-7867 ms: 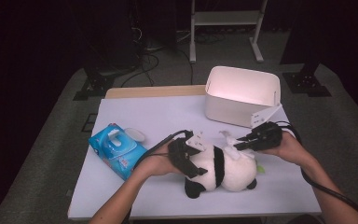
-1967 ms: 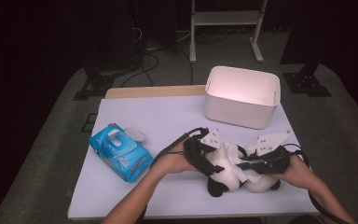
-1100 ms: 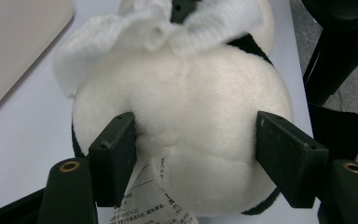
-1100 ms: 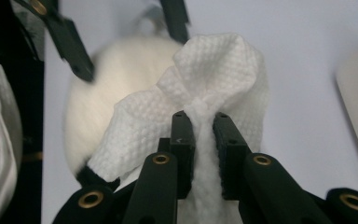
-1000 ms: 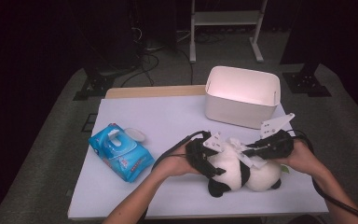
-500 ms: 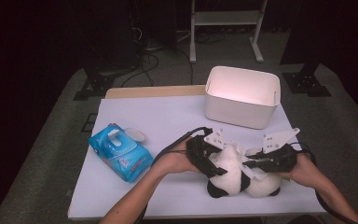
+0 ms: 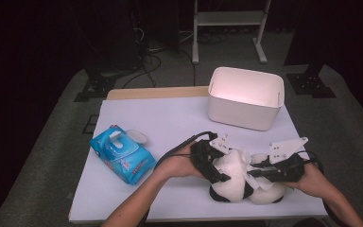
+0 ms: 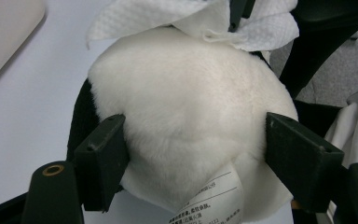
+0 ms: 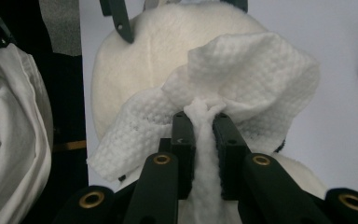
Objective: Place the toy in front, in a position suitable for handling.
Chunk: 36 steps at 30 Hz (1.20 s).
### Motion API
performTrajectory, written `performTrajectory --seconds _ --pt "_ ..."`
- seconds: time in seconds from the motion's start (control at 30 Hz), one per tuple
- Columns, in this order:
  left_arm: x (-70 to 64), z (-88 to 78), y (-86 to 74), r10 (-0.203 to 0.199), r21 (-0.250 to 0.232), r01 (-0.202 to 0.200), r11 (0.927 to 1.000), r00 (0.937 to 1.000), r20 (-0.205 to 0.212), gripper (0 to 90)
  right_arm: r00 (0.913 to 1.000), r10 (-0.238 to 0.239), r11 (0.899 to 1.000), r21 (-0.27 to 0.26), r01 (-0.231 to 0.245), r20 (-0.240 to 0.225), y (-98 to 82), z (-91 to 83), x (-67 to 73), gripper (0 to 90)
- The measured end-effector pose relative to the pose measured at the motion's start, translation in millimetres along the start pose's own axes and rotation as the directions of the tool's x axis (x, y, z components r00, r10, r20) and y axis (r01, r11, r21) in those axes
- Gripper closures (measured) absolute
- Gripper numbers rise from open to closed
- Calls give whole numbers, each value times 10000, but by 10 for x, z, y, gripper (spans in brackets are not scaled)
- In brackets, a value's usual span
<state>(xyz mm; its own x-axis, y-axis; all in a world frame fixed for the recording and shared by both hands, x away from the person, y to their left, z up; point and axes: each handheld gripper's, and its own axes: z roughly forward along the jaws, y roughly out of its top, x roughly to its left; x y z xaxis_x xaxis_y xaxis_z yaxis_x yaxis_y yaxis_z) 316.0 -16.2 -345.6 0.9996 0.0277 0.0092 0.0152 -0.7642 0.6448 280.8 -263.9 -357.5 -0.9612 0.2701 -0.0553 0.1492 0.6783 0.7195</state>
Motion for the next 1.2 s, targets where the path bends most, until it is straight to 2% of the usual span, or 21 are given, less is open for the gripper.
performTrajectory --seconds 0.07,0.17,0.23,0.33,0.43,0.53,0.67,0.83,0.93,1.1,1.2 --pt "-23 0 6 115 27 -115 9999 9999 -55 247 10000 37 10000 -66 -38 -84 42 -4 -4 801" --pt "-60 1 9 222 39 -221 9997 9996 -164 248 9994 -273 9995 -175 270 -189 153 23 1 801" --pt "-89 1 9 293 29 -292 9996 9993 -210 250 9984 -407 9983 -427 390 -394 248 49 3 801" --pt "-127 2 1 453 146 -448 9989 9983 -361 250 9961 -647 9965 -569 613 -603 402 153 16 801" --pt "-143 1 -24 427 10 -426 9991 9985 -338 251 9941 -663 9951 -794 596 -856 472 211 5 801" --pt "-125 0 -46 334 -91 -337 9994 9990 -306 260 9933 -738 9952 -706 676 -892 487 235 -8 802" --pt "-141 19 -12 446 -158 -450 9989 9987 -253 262 9940 -465 9969 -675 399 -986 409 154 -48 803" --pt "-148 24 8 510 -69 -512 9987 9983 -292 262 9980 -217 9992 -358 196 -601 262 13 -63 802" --pt "-164 31 19 543 -45 -545 9985 9981 -306 262 9980 -78 9994 -339 56 -633 225 -27 -92 801" --pt "-184 31 30 662 78 -660 9978 9974 -301 261 9973 -423 9985 -361 402 -593 377 42 -89 801" --pt "-213 29 17 726 42 -725 9974 9968 -337 262 9949 -656 9969 -487 620 -767 500 119 -87 801"
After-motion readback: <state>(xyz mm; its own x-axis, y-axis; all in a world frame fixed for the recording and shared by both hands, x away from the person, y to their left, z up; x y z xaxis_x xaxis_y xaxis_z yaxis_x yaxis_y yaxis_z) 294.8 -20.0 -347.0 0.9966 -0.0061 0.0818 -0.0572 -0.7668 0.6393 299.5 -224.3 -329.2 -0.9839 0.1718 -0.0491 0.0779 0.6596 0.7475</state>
